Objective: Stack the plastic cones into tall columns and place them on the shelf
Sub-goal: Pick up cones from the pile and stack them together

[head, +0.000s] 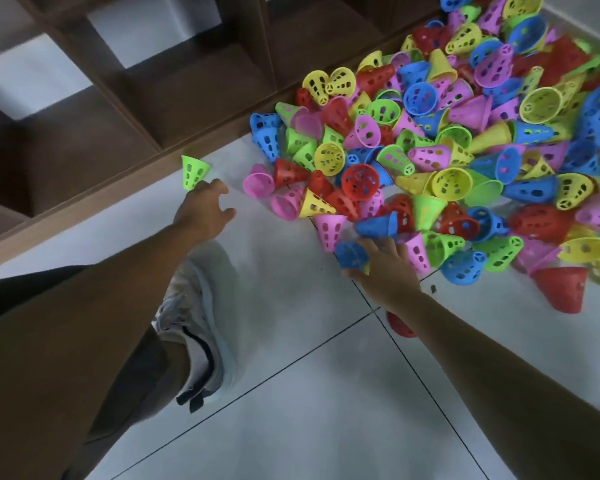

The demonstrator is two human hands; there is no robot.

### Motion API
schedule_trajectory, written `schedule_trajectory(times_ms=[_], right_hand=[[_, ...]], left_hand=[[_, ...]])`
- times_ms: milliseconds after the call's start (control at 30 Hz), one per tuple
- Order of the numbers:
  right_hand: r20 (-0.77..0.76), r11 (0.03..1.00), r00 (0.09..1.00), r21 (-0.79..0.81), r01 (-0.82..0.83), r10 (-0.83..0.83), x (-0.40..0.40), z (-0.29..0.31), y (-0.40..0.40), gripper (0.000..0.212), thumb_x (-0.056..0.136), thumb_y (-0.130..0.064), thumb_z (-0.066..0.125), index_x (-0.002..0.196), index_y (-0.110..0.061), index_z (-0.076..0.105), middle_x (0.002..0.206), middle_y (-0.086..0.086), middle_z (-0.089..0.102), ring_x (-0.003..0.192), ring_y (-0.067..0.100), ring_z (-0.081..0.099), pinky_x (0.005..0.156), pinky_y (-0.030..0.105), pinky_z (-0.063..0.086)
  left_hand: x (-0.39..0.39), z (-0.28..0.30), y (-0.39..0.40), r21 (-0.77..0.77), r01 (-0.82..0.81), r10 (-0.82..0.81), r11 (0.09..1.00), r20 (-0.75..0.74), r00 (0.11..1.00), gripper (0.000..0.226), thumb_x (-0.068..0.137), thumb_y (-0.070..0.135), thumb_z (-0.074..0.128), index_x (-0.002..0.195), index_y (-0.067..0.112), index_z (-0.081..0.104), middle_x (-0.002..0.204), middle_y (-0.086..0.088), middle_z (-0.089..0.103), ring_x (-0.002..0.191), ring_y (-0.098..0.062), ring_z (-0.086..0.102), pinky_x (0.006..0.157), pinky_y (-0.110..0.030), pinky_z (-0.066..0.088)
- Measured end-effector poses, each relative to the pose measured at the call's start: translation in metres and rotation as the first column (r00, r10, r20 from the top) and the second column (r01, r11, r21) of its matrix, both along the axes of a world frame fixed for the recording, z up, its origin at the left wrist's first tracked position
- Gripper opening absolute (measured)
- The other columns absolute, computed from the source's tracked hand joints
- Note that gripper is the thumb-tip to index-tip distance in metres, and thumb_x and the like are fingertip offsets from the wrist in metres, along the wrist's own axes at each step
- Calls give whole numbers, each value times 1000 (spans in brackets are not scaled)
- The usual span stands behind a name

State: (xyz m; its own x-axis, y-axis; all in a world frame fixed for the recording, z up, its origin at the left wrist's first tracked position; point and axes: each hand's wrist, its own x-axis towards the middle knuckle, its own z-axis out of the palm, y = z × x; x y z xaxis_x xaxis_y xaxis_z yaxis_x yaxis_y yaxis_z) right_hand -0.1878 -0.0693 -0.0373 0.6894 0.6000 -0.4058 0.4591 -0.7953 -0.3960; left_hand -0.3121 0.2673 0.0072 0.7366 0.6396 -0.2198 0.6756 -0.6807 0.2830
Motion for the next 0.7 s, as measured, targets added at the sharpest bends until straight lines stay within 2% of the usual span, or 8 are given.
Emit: schedule_trajectory(times_ms=[167,233,300,433,533,700], right_hand=[[29,998,999,-52,-21,22,-3,-11,14,77,89,-52,68,152,-38,27,153,6,28,143,37,22,102,54,46],[67,997,997,-67,-30,34,-3,-15,16,80,87,-44,73,153,-38,28,154,7,29,143,37,24,98,52,51],[113,995,992,-90,-54,64,-2,-18,16,80,86,-40,75,152,-36,29,155,7,30,142,38,28,94,49,55],[204,985,966,-102,-141,159,5,-25,14,76,87,-38,74,150,-31,32,157,1,33,138,38,38,86,44,58],[196,981,962,-65,-181,190,11,-28,13,75,85,-39,76,147,-27,36,153,-2,40,133,34,45,87,44,59],[151,972,960,-35,-232,235,19,-30,9,78,81,-42,79,145,-25,37,147,-3,48,127,29,49,87,46,59]], left_hand=[[5,-15,49,86,-44,52,995,-95,994,68,91,35,71,149,19,39,156,-20,33,137,-47,37,111,-53,39],[11,-21,70,95,-37,49,995,-128,990,74,92,38,69,154,21,32,156,-21,37,141,-48,31,113,-53,36],[16,-25,90,92,-39,53,995,-154,987,78,91,40,70,155,22,29,153,-21,42,142,-48,32,114,-51,34],[23,-32,122,73,5,7,997,-168,986,88,86,36,78,156,15,29,158,-19,36,142,-44,37,115,-50,34],[25,-40,132,57,27,-18,998,-162,987,82,86,28,78,153,8,34,154,-22,40,138,-43,42,112,-48,37],[17,-53,136,64,64,-48,996,-230,972,85,89,32,76,157,15,28,159,-23,30,139,-48,40,113,-54,38]])
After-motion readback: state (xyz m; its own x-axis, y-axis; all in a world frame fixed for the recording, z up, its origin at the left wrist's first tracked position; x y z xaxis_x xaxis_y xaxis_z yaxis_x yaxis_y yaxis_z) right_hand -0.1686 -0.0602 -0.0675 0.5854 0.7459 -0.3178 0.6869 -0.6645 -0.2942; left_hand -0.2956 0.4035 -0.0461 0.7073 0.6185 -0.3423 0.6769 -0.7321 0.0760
